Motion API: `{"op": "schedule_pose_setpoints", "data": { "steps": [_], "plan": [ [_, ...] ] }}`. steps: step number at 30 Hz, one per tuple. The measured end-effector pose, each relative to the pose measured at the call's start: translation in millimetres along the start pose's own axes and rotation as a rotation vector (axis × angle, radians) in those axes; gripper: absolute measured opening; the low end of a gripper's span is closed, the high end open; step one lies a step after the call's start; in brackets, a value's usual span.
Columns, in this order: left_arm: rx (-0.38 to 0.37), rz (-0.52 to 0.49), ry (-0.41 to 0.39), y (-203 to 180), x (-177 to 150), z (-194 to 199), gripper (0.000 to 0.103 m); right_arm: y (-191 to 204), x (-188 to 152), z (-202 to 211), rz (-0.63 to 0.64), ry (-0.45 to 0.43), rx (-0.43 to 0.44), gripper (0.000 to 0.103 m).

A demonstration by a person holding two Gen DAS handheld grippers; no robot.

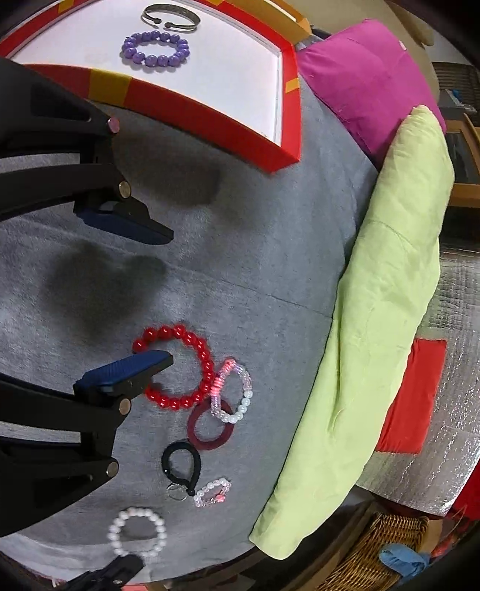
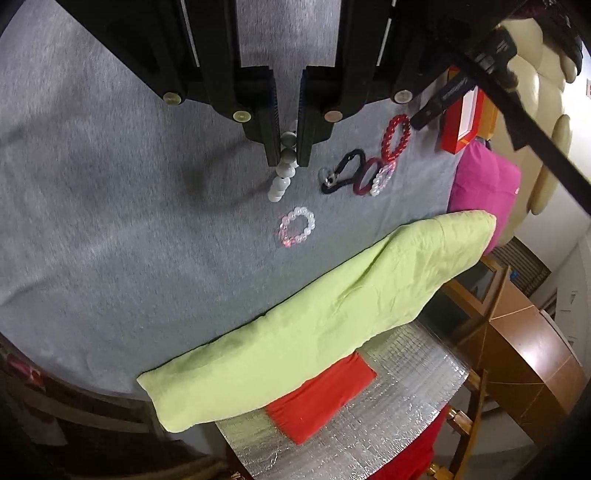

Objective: Organize jewelry
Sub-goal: 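Grasp the white bead bracelet with the right tool, then grasp the red bead bracelet with the left tool while the right tool holds the white bracelet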

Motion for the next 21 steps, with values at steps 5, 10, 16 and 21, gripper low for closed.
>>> {"op": "schedule_pose_setpoints", "data": {
  "steps": [5,10,16,21],
  "plan": [
    [0.041,-0.078,0.012,-9.1,-3.8,-14.1,0.019,0.0,-7.9,10.7,-0.003,-0.007,0.014,0.009],
    [0.007,-0.047,-0.014,-8.4,-1.2,2.3,0.009,10.8,-13.8,18.3,0.023,-0.018,0.04,0.009],
    [-0.018,-0.089,-0.084,-12.3,2.6,31.9,0.009,26.3,-14.6,27.8,0.041,-0.047,0.096,0.009],
    [-0.035,-0.086,-0.11,-11.7,3.1,50.5,0.009,37.9,-14.3,33.2,0.049,-0.062,0.152,0.009]
  ]
}}
Point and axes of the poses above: each gripper's, at about its wrist camera, not at the fingertips, and z roughly against the way its jaws point, y to its left, x to its top, the point moved 6 cm from there along -z, roughly the way its jaws point, and after that the axes turned 6 degrees about -y, right-handed, at the moved point
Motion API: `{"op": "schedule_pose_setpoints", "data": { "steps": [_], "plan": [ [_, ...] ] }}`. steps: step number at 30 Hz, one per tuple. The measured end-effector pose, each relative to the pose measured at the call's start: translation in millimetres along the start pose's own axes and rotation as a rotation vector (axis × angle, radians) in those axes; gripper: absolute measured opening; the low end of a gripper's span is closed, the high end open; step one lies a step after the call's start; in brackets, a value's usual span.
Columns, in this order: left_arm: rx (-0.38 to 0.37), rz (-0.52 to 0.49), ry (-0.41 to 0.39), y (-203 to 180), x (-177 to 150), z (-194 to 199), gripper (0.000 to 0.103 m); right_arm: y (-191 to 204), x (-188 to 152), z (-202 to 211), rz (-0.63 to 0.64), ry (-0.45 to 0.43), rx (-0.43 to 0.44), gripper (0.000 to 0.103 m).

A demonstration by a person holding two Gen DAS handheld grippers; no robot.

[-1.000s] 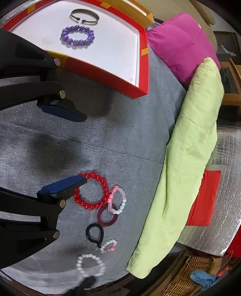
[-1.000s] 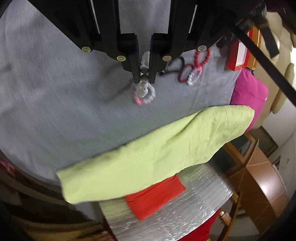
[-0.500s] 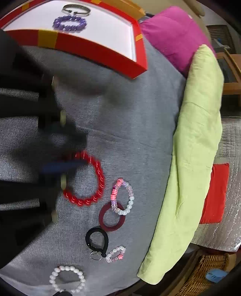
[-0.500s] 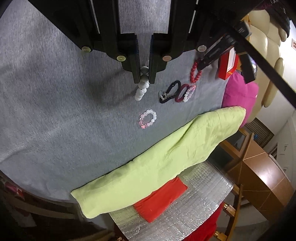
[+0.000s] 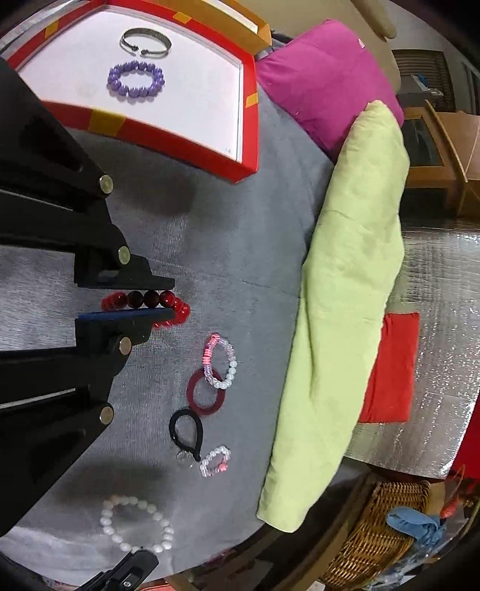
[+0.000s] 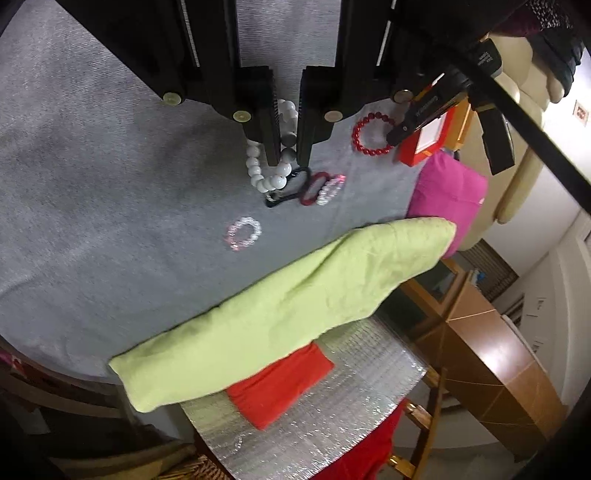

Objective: Organize jewelry
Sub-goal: 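Grasp the red bead bracelet with the left tool while the right tool holds the white bracelet, then lift both bracelets and carry them toward the red-rimmed white tray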

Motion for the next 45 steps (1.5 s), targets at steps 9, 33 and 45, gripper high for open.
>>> {"op": "schedule_pose_setpoints", "data": {
  "steps": [9,33,45],
  "plan": [
    [-0.021,-0.036,-0.034,-11.2,2.9,18.5,0.009,6.7,2.9,5.3,-0.009,-0.012,0.056,0.009],
    [0.011,-0.024,-0.085,10.9,10.0,40.0,0.009,16.6,1.1,4.8,0.045,-0.014,0.073,0.009],
    [0.01,0.038,-0.098,30.4,15.1,42.1,0.009,27.8,-3.1,0.1,0.094,0.001,0.095,0.009]
  ]
}}
Point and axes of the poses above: each gripper's, at about its wrist camera, not at the fingertips, and z roughly against the way its jaws point, y to its left, x to its top, the point moved 6 cm from there along -z, roughly the way its jaws point, and after that the axes turned 6 degrees about -y, right-handed, at the moved point
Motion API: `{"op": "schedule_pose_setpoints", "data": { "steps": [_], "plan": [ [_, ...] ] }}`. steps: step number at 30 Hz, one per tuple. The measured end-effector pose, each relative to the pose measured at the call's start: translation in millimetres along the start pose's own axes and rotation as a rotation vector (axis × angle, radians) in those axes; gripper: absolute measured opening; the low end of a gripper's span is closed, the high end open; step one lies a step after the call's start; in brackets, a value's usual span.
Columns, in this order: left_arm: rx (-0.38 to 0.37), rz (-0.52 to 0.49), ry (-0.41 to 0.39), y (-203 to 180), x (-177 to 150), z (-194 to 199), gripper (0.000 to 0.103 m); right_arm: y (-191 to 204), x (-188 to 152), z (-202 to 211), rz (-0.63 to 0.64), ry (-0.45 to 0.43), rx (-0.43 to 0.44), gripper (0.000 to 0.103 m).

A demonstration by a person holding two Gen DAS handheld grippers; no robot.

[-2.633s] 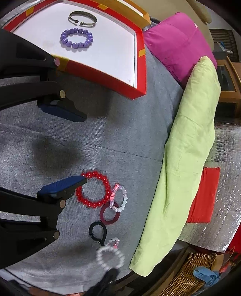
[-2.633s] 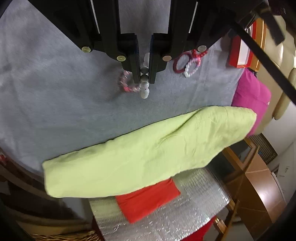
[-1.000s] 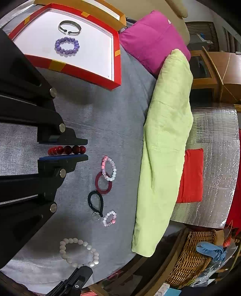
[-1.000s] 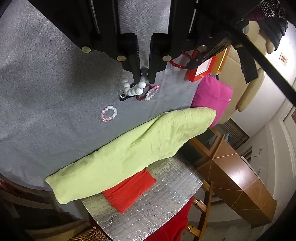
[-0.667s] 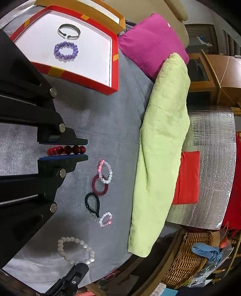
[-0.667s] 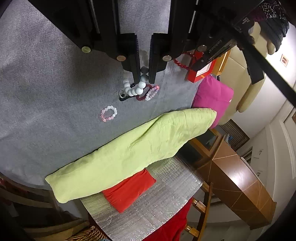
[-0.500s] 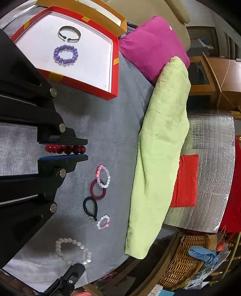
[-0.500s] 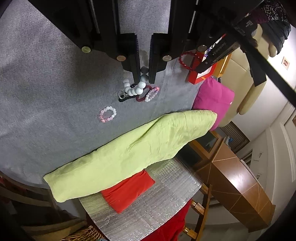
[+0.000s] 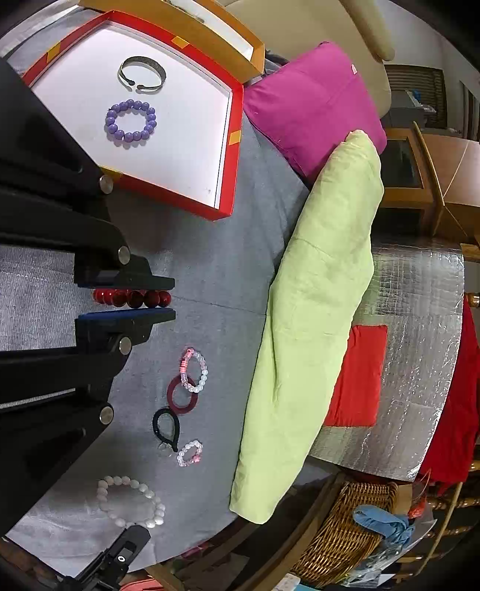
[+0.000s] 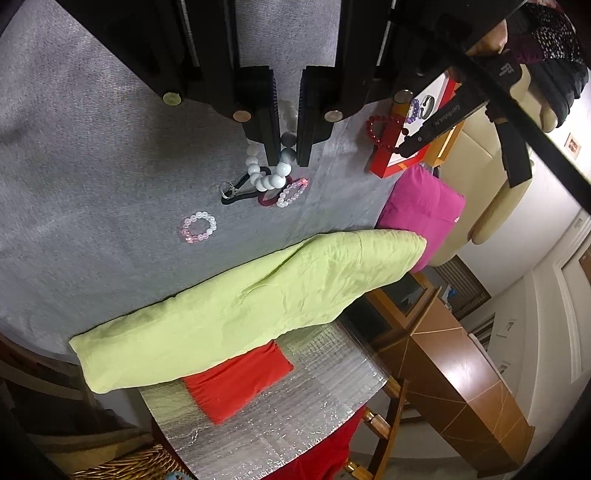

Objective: Organize jewelry
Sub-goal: 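Lift both bracelets and carry them toward the red-rimmed white tray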

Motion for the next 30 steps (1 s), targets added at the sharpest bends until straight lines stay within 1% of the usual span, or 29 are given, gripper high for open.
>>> {"op": "schedule_pose_setpoints", "data": {
  "steps": [5,11,17,23,30],
  "plan": [
    [0.006,-0.002,-0.012,5.4,2.2,4.6,0.009,3.2,-1.2,-1.2,0.012,0.003,0.007,0.009],
    [0.027,0.003,-0.012,20.4,2.6,7.6,0.009,6.2,-4.5,-3.9,0.034,0.011,0.004,0.009],
    [0.043,0.037,-0.02,42.4,5.0,13.0,0.009,8.2,-10.1,-9.0,0.06,0.027,-0.018,0.009],
    [0.064,0.075,-0.02,65.6,6.1,13.2,0.009,13.2,-16.0,-14.1,0.085,0.044,-0.021,0.009],
    [0.098,0.13,-0.027,95.0,7.8,13.7,0.009,28.0,-31.8,-26.9,0.126,0.101,-0.006,0.009]
  ]
}}
Point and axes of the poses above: each gripper's, at about its wrist camera, not at the fingertips, and z roughly against the way its jaws point, y to its left, x to its top, the point moved 6 cm from there along -z, roughly the way its jaws point, and after that the axes turned 6 degrees about -y, right-handed, at the moved point
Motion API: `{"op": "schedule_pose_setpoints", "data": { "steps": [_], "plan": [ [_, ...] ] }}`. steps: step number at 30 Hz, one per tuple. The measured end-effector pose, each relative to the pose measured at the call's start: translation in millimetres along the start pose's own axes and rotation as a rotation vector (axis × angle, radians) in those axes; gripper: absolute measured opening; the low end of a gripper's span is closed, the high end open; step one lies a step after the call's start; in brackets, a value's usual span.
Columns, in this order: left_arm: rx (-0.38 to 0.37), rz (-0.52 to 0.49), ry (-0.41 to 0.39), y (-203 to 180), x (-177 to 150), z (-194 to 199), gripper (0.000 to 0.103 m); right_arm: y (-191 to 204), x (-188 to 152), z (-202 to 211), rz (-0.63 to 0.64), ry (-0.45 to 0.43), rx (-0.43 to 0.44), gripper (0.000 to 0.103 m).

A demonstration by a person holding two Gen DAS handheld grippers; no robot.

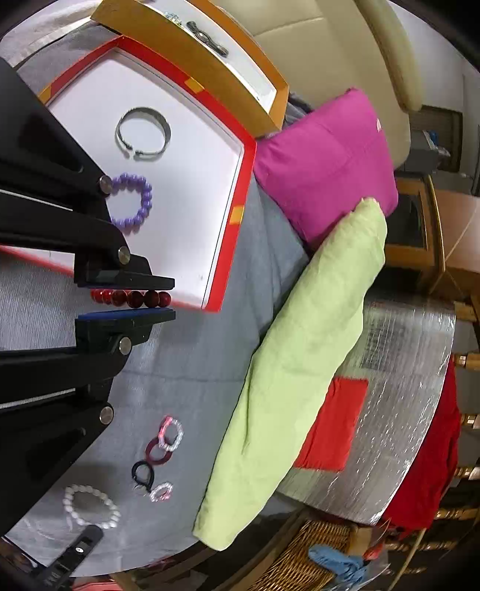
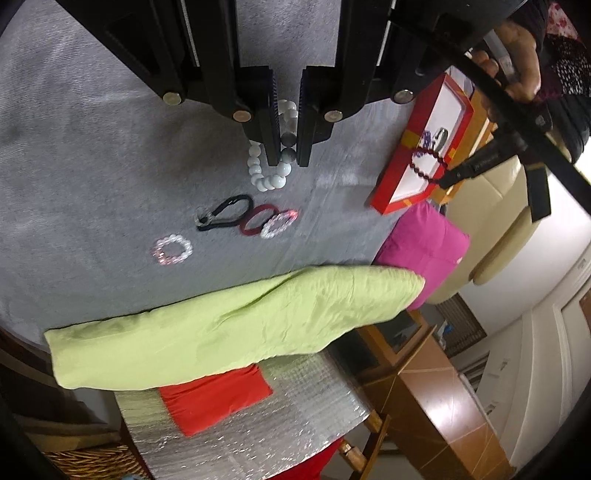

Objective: Organize jewelry
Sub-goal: 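Lift both bracelets and carry them toward the red-rimmed white tray, then lower the red and white bead bracelets into the tray with both tools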

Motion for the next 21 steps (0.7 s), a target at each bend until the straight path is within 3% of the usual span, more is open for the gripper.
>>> {"op": "schedule_pose_setpoints", "data": {
  "steps": [9,21],
  "plan": [
    [0.081,0.056,-0.044,45.4,9.9,3.1,0.009,41.2,-11.9,-25.3,0.009,0.053,0.048,0.009],
    [0.198,0.214,-0.054,122.8,14.4,2.7,0.009,177.2,13.0,-64.7,0.169,0.05,0.213,0.009]
  ]
}}
Point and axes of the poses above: each gripper's, at about its wrist camera, not at the fingertips, and z roughly against the way its jaws point, y to its left, x to its top, the point moved 6 cm from there along -z, roughly the way its jaws point, and after that the axes turned 6 degrees about -y, right-handed, at the moved point
